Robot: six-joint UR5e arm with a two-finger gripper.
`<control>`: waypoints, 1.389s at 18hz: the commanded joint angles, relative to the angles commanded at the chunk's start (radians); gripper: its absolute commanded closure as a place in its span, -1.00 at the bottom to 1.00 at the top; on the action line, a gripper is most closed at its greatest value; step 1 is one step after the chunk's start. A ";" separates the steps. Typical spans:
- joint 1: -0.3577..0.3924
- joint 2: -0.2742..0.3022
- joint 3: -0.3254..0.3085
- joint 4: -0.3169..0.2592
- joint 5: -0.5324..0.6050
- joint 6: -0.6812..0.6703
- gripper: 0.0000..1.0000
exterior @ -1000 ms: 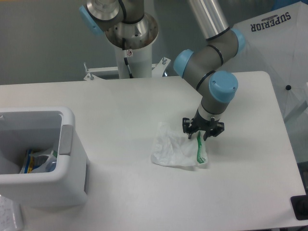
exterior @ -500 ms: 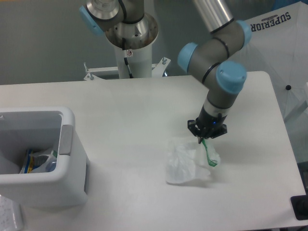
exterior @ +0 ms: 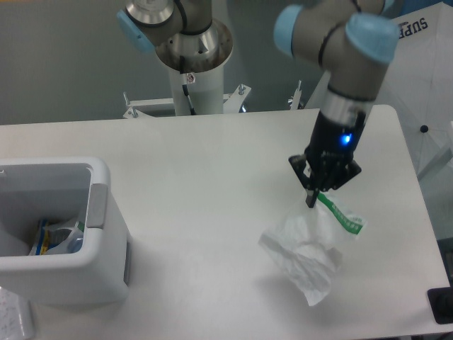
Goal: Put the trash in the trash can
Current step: 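Lift the green-zip bag and carry it over the bin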
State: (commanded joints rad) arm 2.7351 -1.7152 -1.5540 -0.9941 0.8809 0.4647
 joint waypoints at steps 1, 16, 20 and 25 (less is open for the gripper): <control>-0.006 0.020 0.018 0.018 -0.028 0.009 1.00; -0.385 0.108 0.123 0.041 0.073 0.213 1.00; -0.468 0.117 0.052 0.037 0.173 0.288 1.00; -0.515 0.108 0.015 0.046 0.228 0.342 1.00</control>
State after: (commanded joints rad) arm 2.2197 -1.6076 -1.5386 -0.9480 1.1091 0.8068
